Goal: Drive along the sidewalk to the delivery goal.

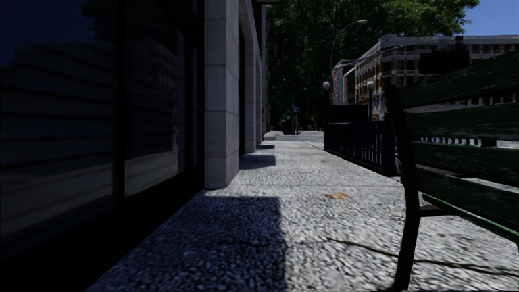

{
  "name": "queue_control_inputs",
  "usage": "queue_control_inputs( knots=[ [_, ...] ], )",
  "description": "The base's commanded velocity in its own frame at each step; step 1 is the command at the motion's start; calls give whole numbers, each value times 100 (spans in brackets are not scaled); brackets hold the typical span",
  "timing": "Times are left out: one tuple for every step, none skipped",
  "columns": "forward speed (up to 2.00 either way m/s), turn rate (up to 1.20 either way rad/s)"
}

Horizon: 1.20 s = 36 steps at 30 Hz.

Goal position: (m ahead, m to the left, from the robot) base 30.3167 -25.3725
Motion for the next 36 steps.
queue_control_inputs(
  knots=[
    [200, 0],
    [200, 0],
    [200, -7],
    [200, -7],
    [200, -11],
    [200, -13],
    [200, -13],
    [200, -16],
    [200, -19],
    [200, -24],
    [200, -24],
    [200, -28],
    [200, -29],
    [200, -29],
    [200, -29],
    [200, -29],
    [200, -29],
    [200, -29],
    [200, -29],
    [200, -29],
    [200, -29],
    [200, -29],
    [200, -29],
    [200, -29],
    [200, -29],
    [200, -29],
    [200, -29],
    [200, -29],
    [200, -29],
    [200, -29],
    [200, -29],
    [200, -29],
    [200, -29],
    [200, -29],
    [200, -29],
    [200, -29]
  ],
)
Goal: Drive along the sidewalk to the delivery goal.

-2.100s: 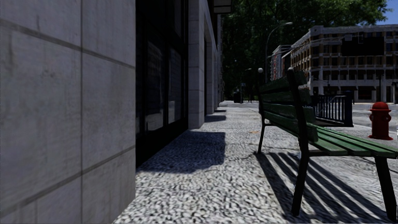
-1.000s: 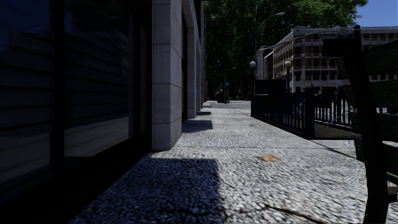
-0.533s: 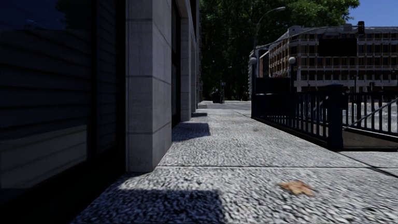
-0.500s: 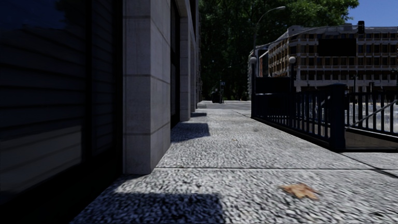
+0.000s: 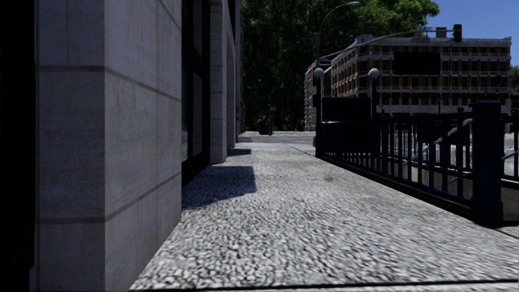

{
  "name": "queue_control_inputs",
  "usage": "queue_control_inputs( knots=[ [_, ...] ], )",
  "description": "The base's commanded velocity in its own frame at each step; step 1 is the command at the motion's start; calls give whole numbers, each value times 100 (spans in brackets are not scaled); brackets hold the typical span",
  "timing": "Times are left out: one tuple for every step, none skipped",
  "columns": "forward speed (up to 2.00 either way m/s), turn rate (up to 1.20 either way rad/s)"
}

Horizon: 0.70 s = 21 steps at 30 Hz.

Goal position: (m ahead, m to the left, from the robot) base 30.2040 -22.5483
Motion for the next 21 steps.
queue_control_inputs(
  knots=[
    [200, -29],
    [200, -29],
    [200, -17],
    [200, 0],
    [200, 0],
    [200, 0],
    [200, 0],
    [200, 0],
    [200, 0],
    [200, 0],
    [200, 0],
    [200, 0],
    [200, 0],
    [200, 0],
    [200, 0],
    [200, 0],
    [200, 0],
    [200, 0],
    [200, 0],
    [200, 0],
    [200, 0]
  ],
)
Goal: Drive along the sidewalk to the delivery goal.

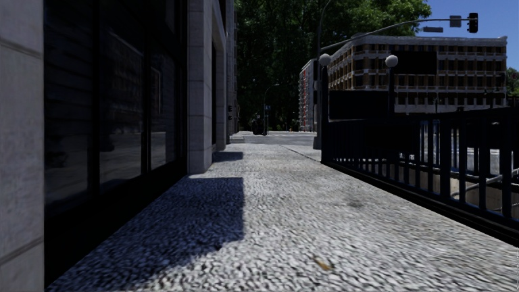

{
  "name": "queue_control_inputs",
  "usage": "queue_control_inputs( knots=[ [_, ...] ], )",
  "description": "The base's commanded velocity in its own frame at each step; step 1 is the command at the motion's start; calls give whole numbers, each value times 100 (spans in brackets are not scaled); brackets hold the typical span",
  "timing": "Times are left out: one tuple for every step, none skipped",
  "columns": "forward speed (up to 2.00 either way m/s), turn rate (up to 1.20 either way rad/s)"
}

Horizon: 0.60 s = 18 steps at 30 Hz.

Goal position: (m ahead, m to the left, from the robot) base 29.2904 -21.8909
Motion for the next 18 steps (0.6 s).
queue_control_inputs(
  knots=[
    [200, 0],
    [200, 0],
    [200, 0],
    [200, 0],
    [200, 0],
    [200, 0],
    [200, 0],
    [200, 0],
    [200, 0],
    [200, 0],
    [200, 0],
    [200, 0],
    [200, 0],
    [200, 0],
    [200, 0],
    [200, 0],
    [200, 0],
    [200, 0]
  ],
)
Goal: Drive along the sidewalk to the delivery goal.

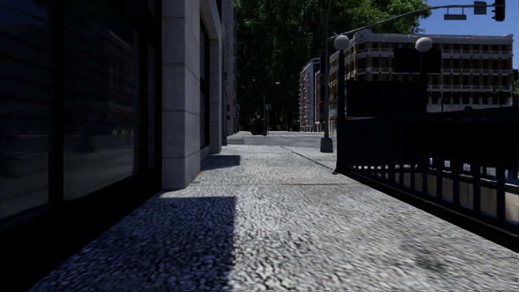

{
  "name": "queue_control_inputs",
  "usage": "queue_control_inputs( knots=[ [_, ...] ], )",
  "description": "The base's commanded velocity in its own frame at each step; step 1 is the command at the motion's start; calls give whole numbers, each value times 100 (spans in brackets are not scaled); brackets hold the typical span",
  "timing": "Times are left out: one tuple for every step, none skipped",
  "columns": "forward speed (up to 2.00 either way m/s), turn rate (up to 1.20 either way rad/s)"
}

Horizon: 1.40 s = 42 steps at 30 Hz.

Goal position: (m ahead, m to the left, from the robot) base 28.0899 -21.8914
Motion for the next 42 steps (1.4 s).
queue_control_inputs(
  knots=[
    [200, 0],
    [200, 0],
    [200, 0],
    [200, 0],
    [200, 0],
    [200, 0],
    [200, 0],
    [200, 0],
    [200, 0],
    [200, 0],
    [200, 0],
    [200, 0],
    [200, 0],
    [200, 0],
    [200, 0],
    [200, 0],
    [200, 0],
    [200, 0],
    [200, 0],
    [200, 0],
    [200, 0],
    [200, 0],
    [200, 0],
    [200, 0],
    [200, 0],
    [200, 0],
    [200, 0],
    [200, 0],
    [200, 0],
    [200, 0],
    [200, 0],
    [200, 0],
    [200, 0],
    [200, 0],
    [200, 0],
    [200, 0],
    [200, 0],
    [200, 0],
    [200, 0],
    [200, 0],
    [200, 0],
    [200, 0]
  ],
)
